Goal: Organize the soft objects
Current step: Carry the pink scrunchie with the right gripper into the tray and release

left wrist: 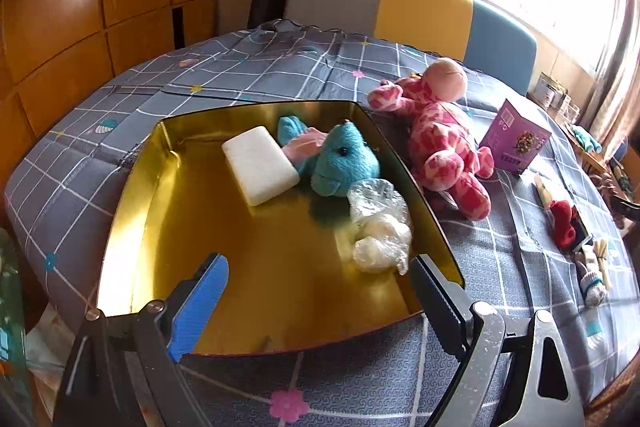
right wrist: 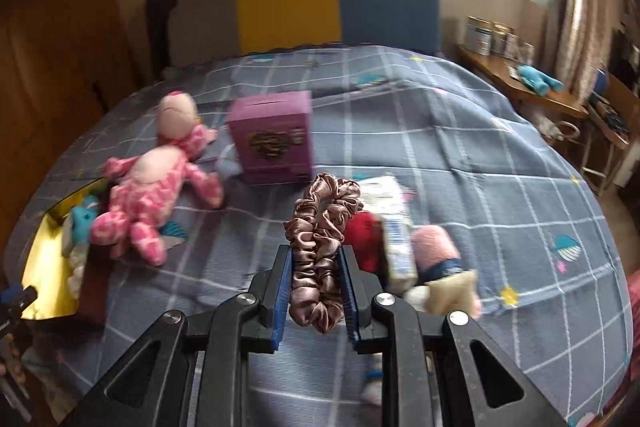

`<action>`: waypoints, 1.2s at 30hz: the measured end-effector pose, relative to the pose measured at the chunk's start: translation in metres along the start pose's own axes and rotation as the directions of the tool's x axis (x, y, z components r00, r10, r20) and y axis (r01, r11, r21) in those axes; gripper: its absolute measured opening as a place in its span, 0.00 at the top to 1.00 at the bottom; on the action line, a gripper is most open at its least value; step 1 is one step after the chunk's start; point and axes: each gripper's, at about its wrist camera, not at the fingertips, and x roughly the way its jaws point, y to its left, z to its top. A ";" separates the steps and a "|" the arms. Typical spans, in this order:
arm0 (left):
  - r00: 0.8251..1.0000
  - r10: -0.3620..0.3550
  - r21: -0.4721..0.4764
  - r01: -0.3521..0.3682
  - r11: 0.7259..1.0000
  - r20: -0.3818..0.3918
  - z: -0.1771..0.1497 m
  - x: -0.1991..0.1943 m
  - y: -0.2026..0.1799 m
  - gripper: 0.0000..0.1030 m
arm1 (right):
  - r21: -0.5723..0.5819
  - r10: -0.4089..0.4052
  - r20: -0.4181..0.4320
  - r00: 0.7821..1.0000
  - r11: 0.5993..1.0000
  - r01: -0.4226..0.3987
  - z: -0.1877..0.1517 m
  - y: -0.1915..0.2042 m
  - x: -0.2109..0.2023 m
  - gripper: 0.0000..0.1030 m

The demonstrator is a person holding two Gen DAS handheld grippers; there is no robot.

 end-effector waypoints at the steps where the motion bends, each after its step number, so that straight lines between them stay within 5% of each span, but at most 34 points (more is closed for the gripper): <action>1: 1.000 0.001 -0.005 -0.001 1.000 0.001 0.000 -0.001 0.003 0.10 | -0.036 0.042 -0.009 0.999 0.998 -0.042 0.000 0.020 0.004 0.78; 9: 0.996 0.072 -0.099 -0.067 0.993 0.044 0.007 -0.015 0.049 0.10 | -0.224 0.348 -0.156 0.924 0.899 -0.376 -0.014 0.181 0.038 0.79; 18: 0.992 0.111 -0.186 -0.098 0.978 0.058 0.006 -0.022 0.089 0.10 | -0.340 0.401 -0.319 0.859 0.797 -0.499 -0.043 0.299 0.085 0.76; 28: 0.994 0.094 -0.177 -0.083 0.981 0.052 0.002 -0.018 0.088 0.10 | -0.284 0.384 -0.363 0.849 0.822 -0.493 -0.057 0.297 0.097 0.67; 36: 0.998 0.053 -0.114 -0.048 0.992 0.044 -0.001 -0.017 0.062 0.10 | -0.269 0.379 -0.250 0.891 0.857 -0.440 -0.054 0.266 0.066 0.66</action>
